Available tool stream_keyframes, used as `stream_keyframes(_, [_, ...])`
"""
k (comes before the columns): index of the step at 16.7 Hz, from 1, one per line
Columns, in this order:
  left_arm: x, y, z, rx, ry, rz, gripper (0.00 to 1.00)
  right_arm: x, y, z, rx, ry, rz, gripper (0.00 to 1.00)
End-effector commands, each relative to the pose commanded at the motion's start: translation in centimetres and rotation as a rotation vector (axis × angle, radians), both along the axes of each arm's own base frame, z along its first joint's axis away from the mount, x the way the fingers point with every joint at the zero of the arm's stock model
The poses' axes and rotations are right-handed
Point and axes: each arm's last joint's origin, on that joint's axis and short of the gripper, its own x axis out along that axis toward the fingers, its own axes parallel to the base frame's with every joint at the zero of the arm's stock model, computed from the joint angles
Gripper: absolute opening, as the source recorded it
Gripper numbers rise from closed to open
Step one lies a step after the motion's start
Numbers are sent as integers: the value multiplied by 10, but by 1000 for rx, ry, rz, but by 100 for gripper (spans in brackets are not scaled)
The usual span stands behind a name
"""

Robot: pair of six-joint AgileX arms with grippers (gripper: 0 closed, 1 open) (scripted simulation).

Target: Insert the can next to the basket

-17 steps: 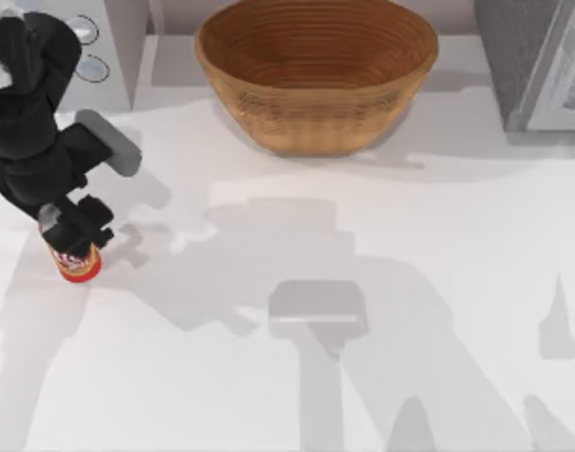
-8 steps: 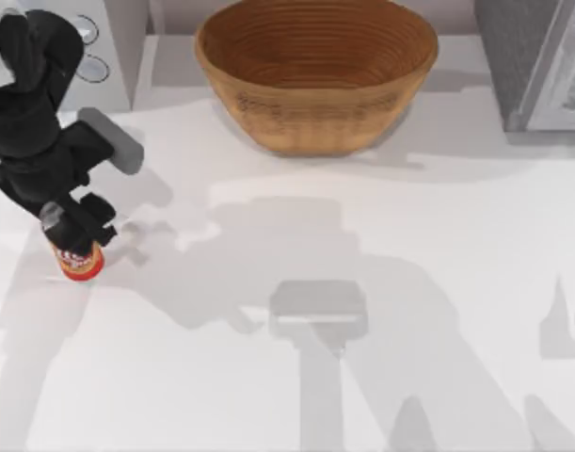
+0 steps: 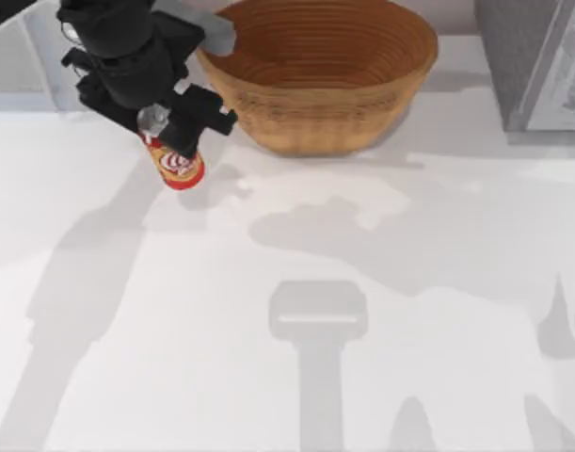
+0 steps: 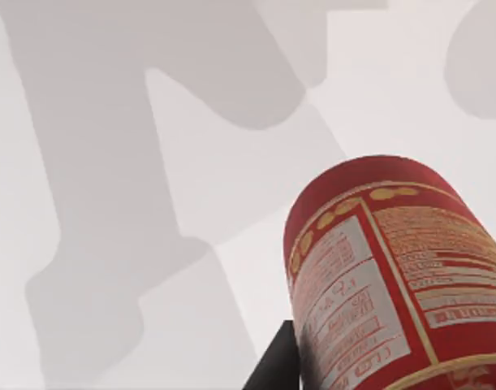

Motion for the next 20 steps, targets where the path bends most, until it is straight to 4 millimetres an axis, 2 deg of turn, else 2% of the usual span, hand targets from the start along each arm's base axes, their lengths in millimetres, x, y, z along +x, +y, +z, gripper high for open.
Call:
stream_keyframes(3, [1,-52,23,-77,13,196,0,0,0,0,0,0,0,100])
stream_keyframes(5, [-2,-90,20,-95,56,326,0,0,0,0,0,0,0,100])
stream_keyframes(8, [-12,-144,-6,-62,121,465,0,0,0,0,0,0,0,100])
stream_keyframes(11, [-25,-184,-45,17,162,546,0,0,0,0,0,0,0,100])
stream_keyframes(14, [-36,-201,-69,81,181,569,0,0,0,0,0,0,0,100])
stream_keyframes(20, [-35,-201,-72,81,182,570,0,0,0,0,0,0,0,100])
